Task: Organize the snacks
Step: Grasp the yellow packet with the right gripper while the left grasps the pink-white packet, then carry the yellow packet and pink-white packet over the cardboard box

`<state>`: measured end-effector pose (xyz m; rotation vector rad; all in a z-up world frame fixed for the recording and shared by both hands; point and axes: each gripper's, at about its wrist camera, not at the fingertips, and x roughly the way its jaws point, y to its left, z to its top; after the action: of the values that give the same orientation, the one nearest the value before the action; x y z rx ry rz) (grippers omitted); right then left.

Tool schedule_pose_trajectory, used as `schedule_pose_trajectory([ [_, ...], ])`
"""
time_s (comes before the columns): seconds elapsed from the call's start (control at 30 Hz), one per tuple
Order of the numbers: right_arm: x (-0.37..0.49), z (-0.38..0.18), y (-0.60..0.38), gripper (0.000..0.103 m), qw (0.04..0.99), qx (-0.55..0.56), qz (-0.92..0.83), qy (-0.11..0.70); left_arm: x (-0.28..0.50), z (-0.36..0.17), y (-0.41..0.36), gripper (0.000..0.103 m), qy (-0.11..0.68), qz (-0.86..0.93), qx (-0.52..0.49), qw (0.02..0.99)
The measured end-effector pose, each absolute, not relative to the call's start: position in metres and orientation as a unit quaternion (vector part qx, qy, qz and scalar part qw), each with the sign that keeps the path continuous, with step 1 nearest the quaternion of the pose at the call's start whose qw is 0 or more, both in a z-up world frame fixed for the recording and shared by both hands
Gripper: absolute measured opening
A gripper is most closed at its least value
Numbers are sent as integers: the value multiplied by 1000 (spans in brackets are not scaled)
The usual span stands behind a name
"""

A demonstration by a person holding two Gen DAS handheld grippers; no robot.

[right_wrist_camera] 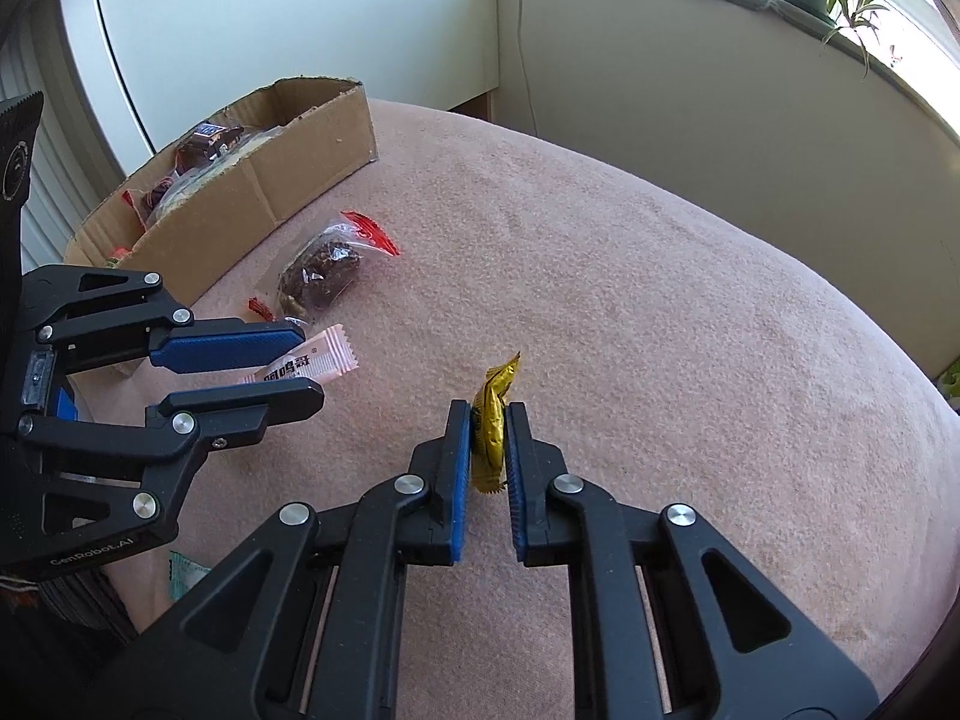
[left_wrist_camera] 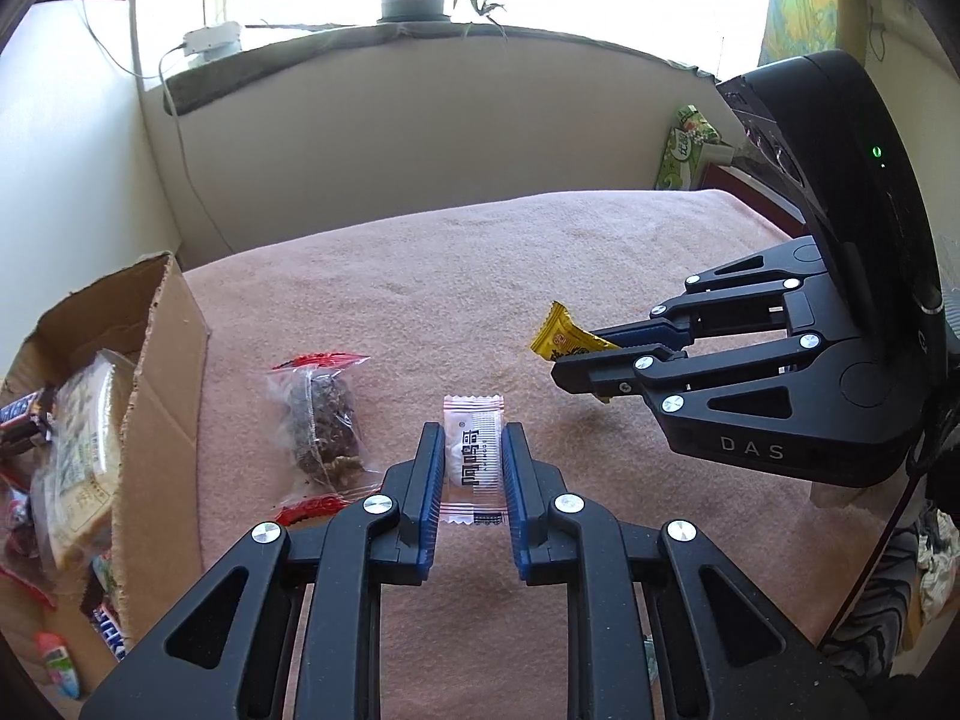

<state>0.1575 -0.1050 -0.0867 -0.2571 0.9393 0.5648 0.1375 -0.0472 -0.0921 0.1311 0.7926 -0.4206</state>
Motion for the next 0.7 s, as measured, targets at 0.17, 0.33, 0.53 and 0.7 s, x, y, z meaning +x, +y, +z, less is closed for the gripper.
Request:
schedule_pose_trajectory([
  [0.17,155,-74,-103,11,851,-115,268,436,132,-80,-32,17,366,-195,49,908],
  [0.33,150,-60,-93,11,856,-115,272,425,129,-73,-15,17,349,-187,36,918],
  [0.53,144,-47,-74,11,858,-120,282,412,126,-62,6,17,333,-177,20,926],
  [0.7,139,-37,-55,11,858,-122,293,403,122,-55,22,17,320,-164,5,933],
])
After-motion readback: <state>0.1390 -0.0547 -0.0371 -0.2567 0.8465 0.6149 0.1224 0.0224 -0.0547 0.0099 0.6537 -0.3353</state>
